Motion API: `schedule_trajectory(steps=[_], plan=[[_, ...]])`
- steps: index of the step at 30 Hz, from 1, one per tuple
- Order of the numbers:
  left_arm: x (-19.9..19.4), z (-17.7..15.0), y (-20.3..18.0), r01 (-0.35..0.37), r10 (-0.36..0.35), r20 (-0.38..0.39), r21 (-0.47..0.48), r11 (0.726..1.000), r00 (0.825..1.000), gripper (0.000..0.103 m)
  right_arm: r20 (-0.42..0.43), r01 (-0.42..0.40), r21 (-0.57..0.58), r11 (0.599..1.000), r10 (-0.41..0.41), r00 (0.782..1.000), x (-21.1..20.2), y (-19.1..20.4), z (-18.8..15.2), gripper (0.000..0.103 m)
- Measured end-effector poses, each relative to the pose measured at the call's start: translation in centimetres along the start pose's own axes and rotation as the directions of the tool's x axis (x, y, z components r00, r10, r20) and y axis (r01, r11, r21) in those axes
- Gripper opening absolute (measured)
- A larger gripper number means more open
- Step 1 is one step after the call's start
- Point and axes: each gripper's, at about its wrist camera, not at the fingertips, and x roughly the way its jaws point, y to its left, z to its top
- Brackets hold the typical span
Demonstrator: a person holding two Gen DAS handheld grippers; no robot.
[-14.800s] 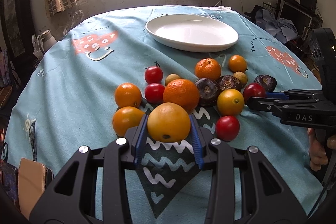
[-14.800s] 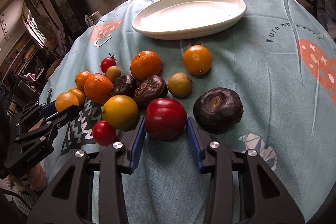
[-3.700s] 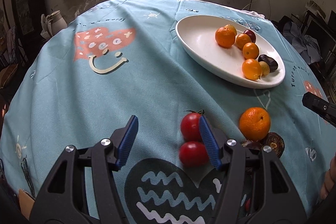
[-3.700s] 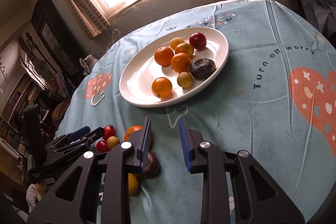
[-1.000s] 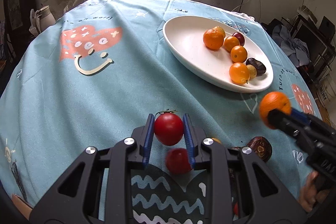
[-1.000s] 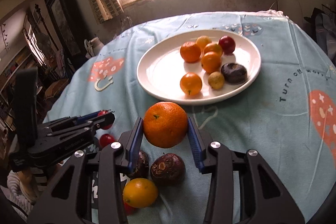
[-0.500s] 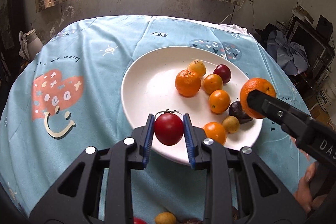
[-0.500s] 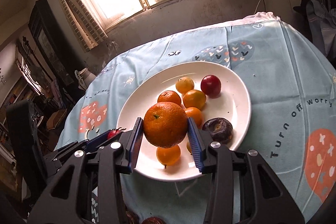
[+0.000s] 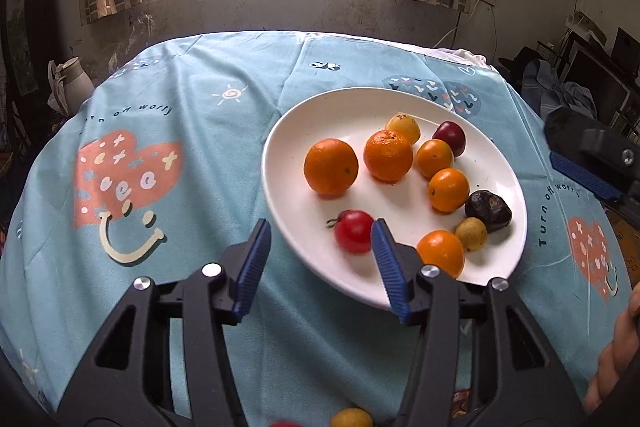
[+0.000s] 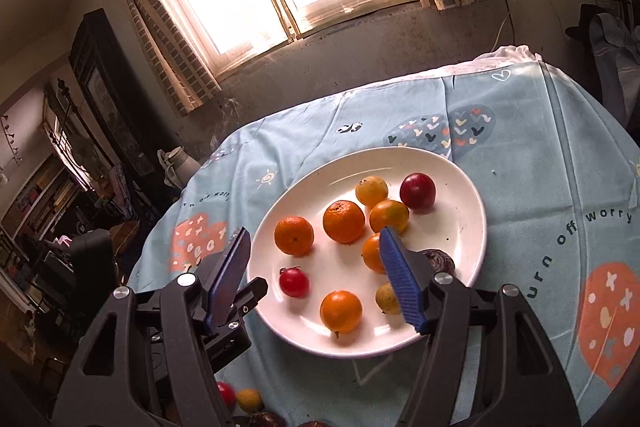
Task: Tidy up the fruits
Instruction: 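Carry the red tomato and tangerine onto the white plate and open both tools, then grasp another red tomato with the left tool while the right tool grasps a dark passion fruit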
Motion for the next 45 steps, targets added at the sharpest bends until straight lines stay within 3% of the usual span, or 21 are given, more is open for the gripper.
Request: schedule_trajectory(steps=[5, 9, 17, 23, 27, 28, 30, 32, 35, 42, 45], plan=[[-4.2, -4.5, 1.5, -0.024, 0.024, 0.015, 0.004, 1.0, 1.0, 0.056, 0.038, -0.022, -0.073, 0.997, 0.024, 0.999, -5.1, 1.1, -3.5, 0.076], [-6.0, -8.1, 2.0, -0.066, 0.066, -0.005, 0.023, 0.998, 0.998, 0.06, 0.074, 0.018, -0.062, 0.998, -0.013, 0.997, -7.7, -0.3, -7.7, 0.092], [-6.1, -10.2, 3.8, -0.078, 0.077, -0.048, -0.012, 0.997, 0.996, 0.056, 0.029, 0.024, 0.04, 0.999, -0.025, 0.999, -7.9, -2.8, -9.4, 0.092], [-6.3, -10.6, 1.8, -0.065, 0.067, -0.022, 0.085, 0.994, 0.997, 0.052, 0.025, 0.033, 0.019, 0.999, -0.033, 0.999, -8.0, -2.5, -9.5, 0.092], [-5.5, -11.1, 0.8, -0.067, 0.075, -0.056, 0.14, 0.988, 0.996, 0.052, 0.03, 0.034, 0.016, 0.999, -0.034, 0.999, -8.0, -2.5, -9.6, 0.092], [-5.0, -11.3, 0.9, -0.064, 0.076, -0.079, 0.143, 0.988, 0.994, 0.051, 0.03, 0.036, 0.016, 0.999, -0.036, 0.999, -8.0, -2.5, -9.6, 0.092], [-4.3, -11.5, 0.9, -0.05, 0.068, -0.118, 0.144, 0.988, 0.991, 0.038, 0.028, 0.036, 0.02, 0.999, -0.036, 0.999, -7.9, -2.5, -9.6, 0.092], [-4.7, -11.4, 1.0, -0.038, 0.053, -0.106, 0.139, 0.99, 0.993, 0.032, 0.03, 0.034, 0.02, 0.999, -0.035, 0.999, -8.0, -2.5, -9.6, 0.092], [-4.6, -11.3, 1.2, -0.029, 0.043, -0.105, 0.131, 0.991, 0.994, 0.032, 0.021, 0.036, 0.011, 0.999, -0.036, 0.999, -7.8, -2.4, -9.7, 0.092], [-4.7, -10.9, 1.2, -0.056, 0.066, -0.073, 0.133, 0.99, 0.995, 0.031, -0.063, 0.037, -0.064, 0.997, -0.041, 0.997, -6.1, -1.2, -10.6, 0.092], [-5.1, -10.4, 2.2, -0.049, 0.055, -0.061, 0.089, 0.995, 0.997, 0.031, -0.135, 0.029, -0.112, 0.993, -0.044, 0.99, -4.8, -0.5, -11.4, 0.083]])
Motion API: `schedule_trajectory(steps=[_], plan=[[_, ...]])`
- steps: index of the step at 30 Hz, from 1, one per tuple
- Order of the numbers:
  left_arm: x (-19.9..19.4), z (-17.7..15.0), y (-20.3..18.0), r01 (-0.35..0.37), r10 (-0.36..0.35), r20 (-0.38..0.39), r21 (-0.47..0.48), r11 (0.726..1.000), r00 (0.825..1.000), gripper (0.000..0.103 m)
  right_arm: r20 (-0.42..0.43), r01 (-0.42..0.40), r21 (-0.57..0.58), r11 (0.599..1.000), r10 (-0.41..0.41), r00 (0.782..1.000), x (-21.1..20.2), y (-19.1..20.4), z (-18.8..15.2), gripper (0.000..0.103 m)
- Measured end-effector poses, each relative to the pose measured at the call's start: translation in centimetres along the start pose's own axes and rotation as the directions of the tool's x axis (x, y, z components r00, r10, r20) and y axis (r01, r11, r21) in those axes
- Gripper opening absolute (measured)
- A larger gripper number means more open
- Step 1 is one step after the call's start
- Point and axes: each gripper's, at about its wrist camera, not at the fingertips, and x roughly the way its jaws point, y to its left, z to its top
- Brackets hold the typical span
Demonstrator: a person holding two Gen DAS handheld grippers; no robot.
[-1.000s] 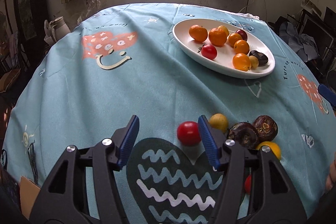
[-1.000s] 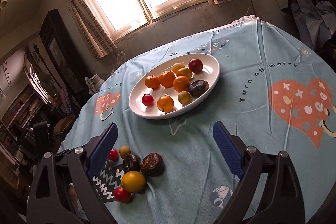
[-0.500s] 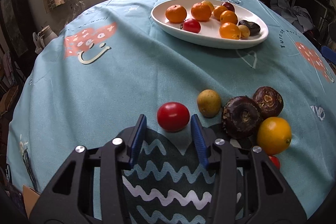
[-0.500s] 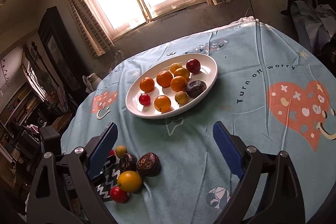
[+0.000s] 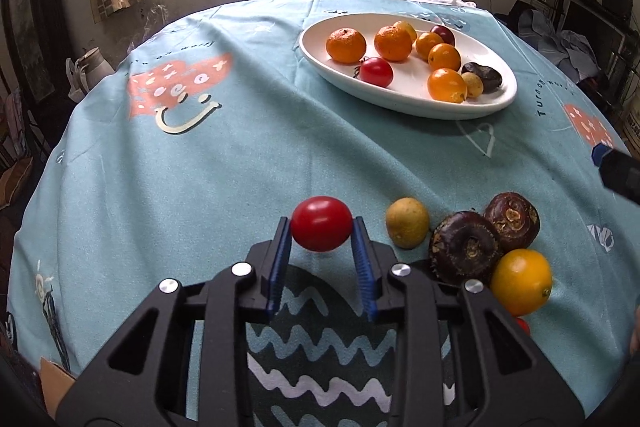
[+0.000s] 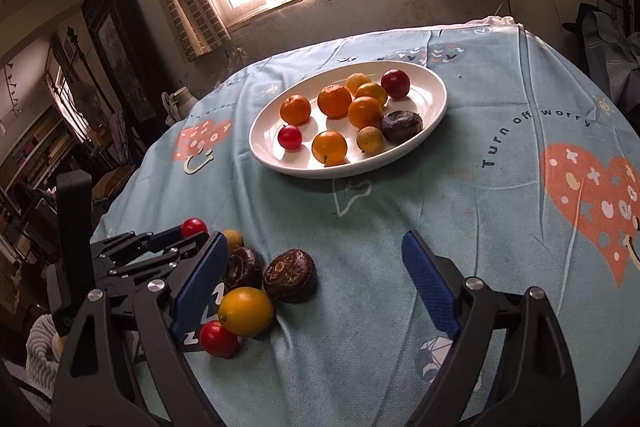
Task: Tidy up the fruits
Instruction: 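Grasp another red tomato with the left tool while the right tool grasps a dark passion fruit, then lower the red tomato and passion fruit onto the plate and open both tools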
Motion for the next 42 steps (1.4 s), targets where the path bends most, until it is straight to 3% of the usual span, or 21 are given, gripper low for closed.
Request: schedule_trajectory(steps=[3, 6, 13, 15, 18, 23, 29, 33, 36, 42], plan=[[0.0, 0.2, 0.4, 0.004, -0.004, 0.001, -0.018, 1.0, 1.0, 0.031, -0.041, -0.005, -0.02, 1.0, 0.004, 0.999, 0.8, 0.4, -0.5, 0.077], [0.0, 0.2, 0.2, 0.005, -0.005, 0.004, -0.012, 1.0, 1.0, 0.031, -0.051, -0.003, -0.024, 1.0, 0.002, 0.999, 0.9, 0.4, -0.7, 0.076], [-0.2, 0.2, 0.4, 0.006, -0.006, 0.012, -0.025, 1.0, 1.0, 0.031, -0.15, 0.13, -0.14, 0.982, -0.151, 0.977, 3.1, 0.9, -1.9, 0.071], [-0.3, 0.2, 0.3, 0.01, -0.01, 0.013, -0.025, 1.0, 1.0, 0.031, -0.169, 0.121, -0.21, 0.97, -0.158, 0.973, 3.5, 1.9, -2.7, 0.071], [-0.2, 0.2, 0.3, 0.01, -0.01, 0.011, -0.023, 1.0, 1.0, 0.031, -0.158, 0.126, -0.313, 0.941, -0.182, 0.97, 3.9, 3.8, -3.7, 0.07], [-0.1, 0.2, 0.3, 0.013, -0.012, 0.004, -0.024, 1.0, 1.0, 0.031, -0.1, 0.151, -0.371, 0.916, -0.201, 0.975, 4.5, 4.9, -3.5, 0.066], [0.0, 0.1, 0.2, 0.016, -0.016, -0.004, -0.018, 1.0, 1.0, 0.031, -0.141, 0.117, -0.314, 0.942, -0.168, 0.976, 5.5, 3.9, -2.4, 0.06], [0.2, 0.0, -0.1, 0.018, -0.018, -0.013, -0.01, 1.0, 1.0, 0.031, -0.159, 0.1, -0.322, 0.941, -0.158, 0.975, 6.1, 4.4, -2.6, 0.046], [0.5, -0.1, -0.3, 0.018, -0.018, -0.024, -0.001, 1.0, 1.0, 0.031, -0.15, 0.105, -0.332, 0.937, -0.163, 0.975, 5.9, 4.7, -2.7, 0.043], [-0.6, 0.0, -0.5, 0.028, -0.028, 0.017, -0.001, 1.0, 0.999, 0.031, -0.028, 0.128, -0.194, 0.973, -0.136, 0.99, 2.1, 2.2, -0.8, 0.043]])
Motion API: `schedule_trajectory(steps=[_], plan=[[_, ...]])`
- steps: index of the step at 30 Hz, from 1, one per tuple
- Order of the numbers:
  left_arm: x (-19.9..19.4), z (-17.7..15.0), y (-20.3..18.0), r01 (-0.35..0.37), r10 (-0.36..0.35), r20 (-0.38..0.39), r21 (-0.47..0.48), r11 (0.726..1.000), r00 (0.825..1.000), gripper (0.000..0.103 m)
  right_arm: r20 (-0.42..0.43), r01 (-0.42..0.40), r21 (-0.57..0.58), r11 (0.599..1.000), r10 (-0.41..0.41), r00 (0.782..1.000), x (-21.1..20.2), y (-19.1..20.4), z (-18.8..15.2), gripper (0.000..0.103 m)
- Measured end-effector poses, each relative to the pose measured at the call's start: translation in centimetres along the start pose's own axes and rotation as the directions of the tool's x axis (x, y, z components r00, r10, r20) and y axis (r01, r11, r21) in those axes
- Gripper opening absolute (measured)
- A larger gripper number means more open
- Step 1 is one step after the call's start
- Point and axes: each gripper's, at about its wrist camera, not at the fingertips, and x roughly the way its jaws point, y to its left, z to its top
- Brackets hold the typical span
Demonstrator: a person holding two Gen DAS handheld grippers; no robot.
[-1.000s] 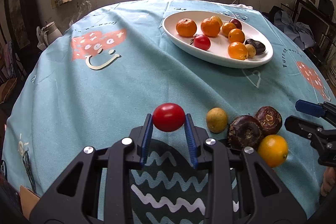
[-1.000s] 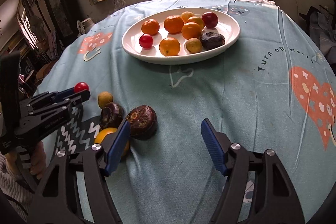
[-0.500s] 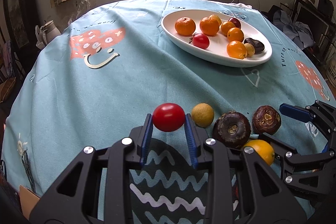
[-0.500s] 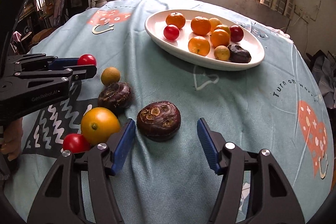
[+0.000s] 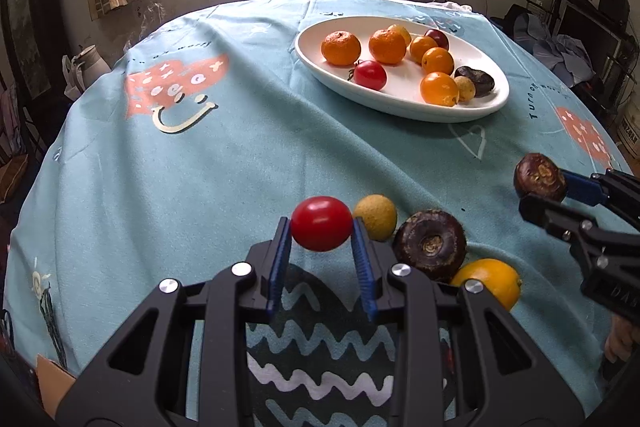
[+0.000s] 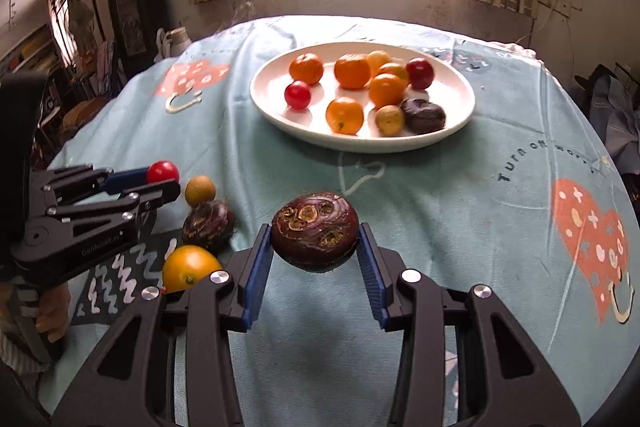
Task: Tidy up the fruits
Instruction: 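Lower the red tomato and passion fruit onto the plate and open both tools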
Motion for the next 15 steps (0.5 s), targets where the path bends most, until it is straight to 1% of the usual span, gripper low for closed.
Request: schedule_trajectory(steps=[3, 6, 8, 11, 13, 15], plan=[[-1.1, 0.9, -0.5, 0.021, -0.021, 0.038, -0.012, 1.0, 0.999, 0.031, 0.048, -0.004, 0.076, 0.997, 0.0, 0.999, -1.2, -1.7, 0.3, 0.043], [-1.8, 3.3, -1.5, 0.023, -0.024, 0.073, 0.011, 1.0, 0.997, 0.031, 0.09, -0.03, 0.126, 0.992, 0.019, 0.996, -2.2, -2.8, 1.3, 0.043], [-2.2, 5.6, -2.1, 0.019, -0.021, 0.105, 0.02, 1.0, 0.994, 0.031, 0.131, -0.035, 0.143, 0.989, 0.016, 0.991, -3.3, -3.9, 3.3, 0.043], [-2.4, 9.3, -2.8, 0.043, -0.042, 0.147, -0.004, 0.999, 0.988, 0.031, 0.198, -0.004, 0.162, 0.987, -0.029, 0.98, -5.1, -5.4, 7.1, 0.043], [-1.9, 11.2, -3.0, 0.058, -0.053, 0.169, -0.028, 0.998, 0.984, 0.031, 0.235, 0.003, 0.177, 0.984, -0.045, 0.971, -5.3, -6.2, 9.3, 0.043], [-0.7, 12.3, -3.3, 0.078, -0.068, 0.167, -0.049, 0.996, 0.984, 0.031, 0.254, -0.011, 0.196, 0.98, -0.04, 0.966, -4.6, -6.8, 10.8, 0.043]])
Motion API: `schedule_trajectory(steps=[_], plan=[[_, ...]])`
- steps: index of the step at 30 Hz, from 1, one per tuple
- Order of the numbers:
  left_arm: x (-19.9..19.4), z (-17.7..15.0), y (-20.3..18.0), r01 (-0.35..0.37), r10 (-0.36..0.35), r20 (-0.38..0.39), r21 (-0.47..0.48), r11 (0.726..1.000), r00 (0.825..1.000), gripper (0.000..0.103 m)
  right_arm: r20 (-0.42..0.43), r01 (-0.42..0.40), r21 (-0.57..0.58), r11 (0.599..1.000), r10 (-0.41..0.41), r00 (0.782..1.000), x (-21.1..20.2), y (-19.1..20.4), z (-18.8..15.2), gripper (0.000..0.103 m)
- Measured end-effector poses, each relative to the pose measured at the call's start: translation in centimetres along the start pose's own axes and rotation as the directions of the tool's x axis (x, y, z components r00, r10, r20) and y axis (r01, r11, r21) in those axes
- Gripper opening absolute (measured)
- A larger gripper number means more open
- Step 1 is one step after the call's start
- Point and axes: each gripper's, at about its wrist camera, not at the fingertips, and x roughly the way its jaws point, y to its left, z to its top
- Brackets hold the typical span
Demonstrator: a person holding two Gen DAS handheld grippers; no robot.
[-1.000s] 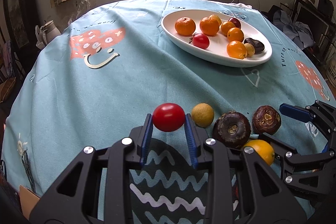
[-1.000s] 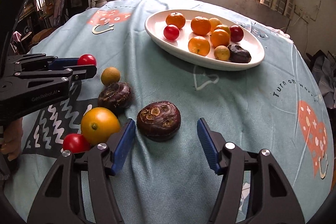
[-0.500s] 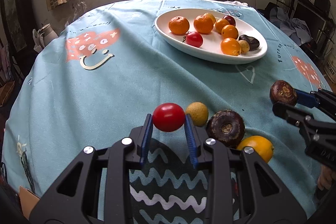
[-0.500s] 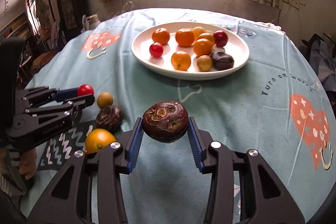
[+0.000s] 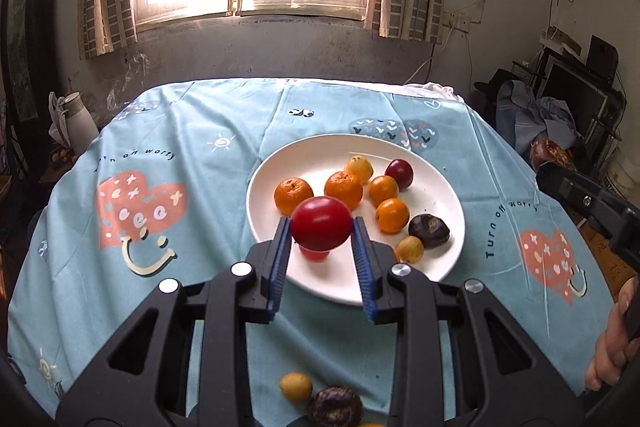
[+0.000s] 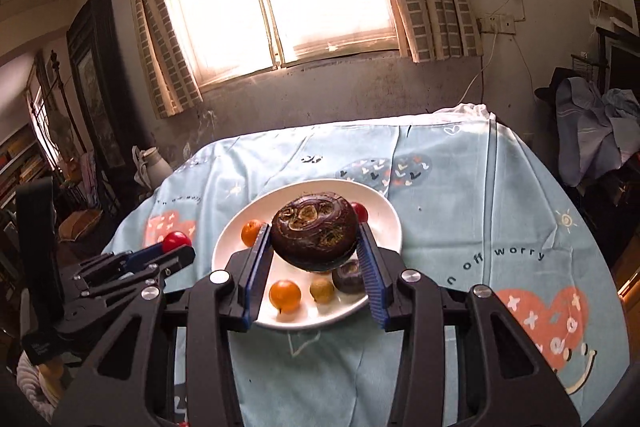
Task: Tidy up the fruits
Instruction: 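Lower the red tomato and passion fruit onto the plate and open both tools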
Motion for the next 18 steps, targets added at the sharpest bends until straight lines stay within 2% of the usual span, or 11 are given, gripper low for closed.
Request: schedule_trajectory(steps=[3, 9, 13, 18], plan=[[3.1, 0.1, -0.2, -0.006, 0.005, -0.039, -0.016, 1.0, 0.999, 0.031, -0.013, -0.01, 0.008, 1.0, 0.01, 1.0, 2.9, 0.0, 0.5, 0.043], [7.9, -1.7, -1.1, -0.03, 0.034, -0.125, 0.033, 0.999, 0.992, 0.031, -0.133, 0.018, -0.024, 1.0, -0.021, 0.991, 9.9, 0.1, -0.9, 0.043], [8.9, -2.4, -1.7, -0.056, 0.064, -0.125, 0.065, 0.996, 0.99, 0.031, -0.197, 0.04, -0.035, 0.999, -0.046, 0.979, 12.8, -0.4, -2.3, 0.043], [9.0, -2.6, -1.8, -0.073, 0.081, -0.098, 0.077, 0.994, 0.992, 0.032, -0.237, 0.047, -0.025, 0.999, -0.052, 0.97, 13.9, -1.0, -3.3, 0.044]])
